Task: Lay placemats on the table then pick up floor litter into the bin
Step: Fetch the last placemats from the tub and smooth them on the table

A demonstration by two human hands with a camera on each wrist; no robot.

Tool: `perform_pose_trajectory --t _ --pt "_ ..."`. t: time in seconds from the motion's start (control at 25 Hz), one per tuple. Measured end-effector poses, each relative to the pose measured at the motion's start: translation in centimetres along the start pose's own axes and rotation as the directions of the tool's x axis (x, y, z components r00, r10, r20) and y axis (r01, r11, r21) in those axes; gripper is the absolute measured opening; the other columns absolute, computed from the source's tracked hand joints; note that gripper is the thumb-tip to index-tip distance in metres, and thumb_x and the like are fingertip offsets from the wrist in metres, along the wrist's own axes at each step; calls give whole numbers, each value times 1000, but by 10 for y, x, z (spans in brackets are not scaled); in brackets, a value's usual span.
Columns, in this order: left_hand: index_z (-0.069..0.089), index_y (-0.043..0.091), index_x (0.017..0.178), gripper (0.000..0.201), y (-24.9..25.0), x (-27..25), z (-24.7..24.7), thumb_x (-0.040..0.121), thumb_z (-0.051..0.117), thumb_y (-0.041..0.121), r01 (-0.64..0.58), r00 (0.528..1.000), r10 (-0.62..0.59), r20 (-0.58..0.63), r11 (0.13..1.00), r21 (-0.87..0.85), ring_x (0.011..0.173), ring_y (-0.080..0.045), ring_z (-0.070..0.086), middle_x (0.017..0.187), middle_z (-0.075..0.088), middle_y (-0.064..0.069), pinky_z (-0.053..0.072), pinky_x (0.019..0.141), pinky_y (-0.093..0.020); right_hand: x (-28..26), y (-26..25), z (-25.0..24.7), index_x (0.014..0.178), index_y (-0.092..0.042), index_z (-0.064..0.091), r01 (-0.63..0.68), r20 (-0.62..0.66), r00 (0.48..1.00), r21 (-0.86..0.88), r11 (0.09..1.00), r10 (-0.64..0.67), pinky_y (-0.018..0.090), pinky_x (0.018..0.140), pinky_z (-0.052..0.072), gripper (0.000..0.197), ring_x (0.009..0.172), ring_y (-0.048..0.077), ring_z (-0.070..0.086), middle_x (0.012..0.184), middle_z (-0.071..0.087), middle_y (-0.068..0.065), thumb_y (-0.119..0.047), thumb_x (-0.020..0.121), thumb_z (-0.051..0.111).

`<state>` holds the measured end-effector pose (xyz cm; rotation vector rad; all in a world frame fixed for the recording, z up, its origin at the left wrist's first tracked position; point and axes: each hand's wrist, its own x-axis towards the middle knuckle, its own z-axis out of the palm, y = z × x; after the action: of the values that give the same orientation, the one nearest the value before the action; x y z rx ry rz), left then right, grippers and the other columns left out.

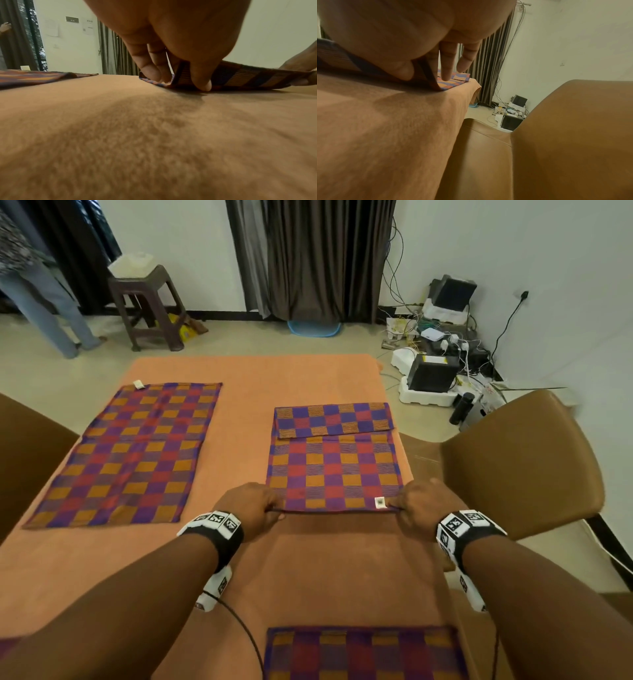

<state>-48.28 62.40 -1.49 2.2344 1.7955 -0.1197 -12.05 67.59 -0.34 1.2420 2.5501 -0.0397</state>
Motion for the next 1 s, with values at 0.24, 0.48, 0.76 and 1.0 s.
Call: perform_pose_trajectory --t 0.24,0.48,0.76,1.0 --pt "63 29 80 58 6 3 -8 73 53 86 -96 980 114 160 989 -115 65 -4 59 70 64 13 52 61 -29 -7 10 -3 86 -29 63 -12 59 998 228 974 -1 31 65 53 57 74 8 59 81 64 -11 -79 83 37" --pt "58 28 84 32 1 100 -33 92 56 59 24 999 -25 -25 999 -43 77 -17 59 79 62 8 49 68 -33 91 40 -26 89 -28 61 -264 -69 957 188 946 281 38 76 56 34 80 19 60 89 64 -4 -59 83 49" --pt "40 29 146 90 5 157 -26 73 68 74 41 996 -49 71 992 116 137 -33 41 147 48 -7 44 104 -46 157 20 -8 149 -29 30 -313 1 946 271 910 325 45 104 44 82 127 35 50 139 48 12 -69 83 56" --pt "23 31 155 130 2 168 -36 49 66 92 144 981 -166 99 969 202 150 -36 19 163 23 -6 38 111 -59 158 33 -14 156 -31 13 -357 0 931 217 908 366 46 112 31 112 135 39 36 157 29 9 -85 69 58"
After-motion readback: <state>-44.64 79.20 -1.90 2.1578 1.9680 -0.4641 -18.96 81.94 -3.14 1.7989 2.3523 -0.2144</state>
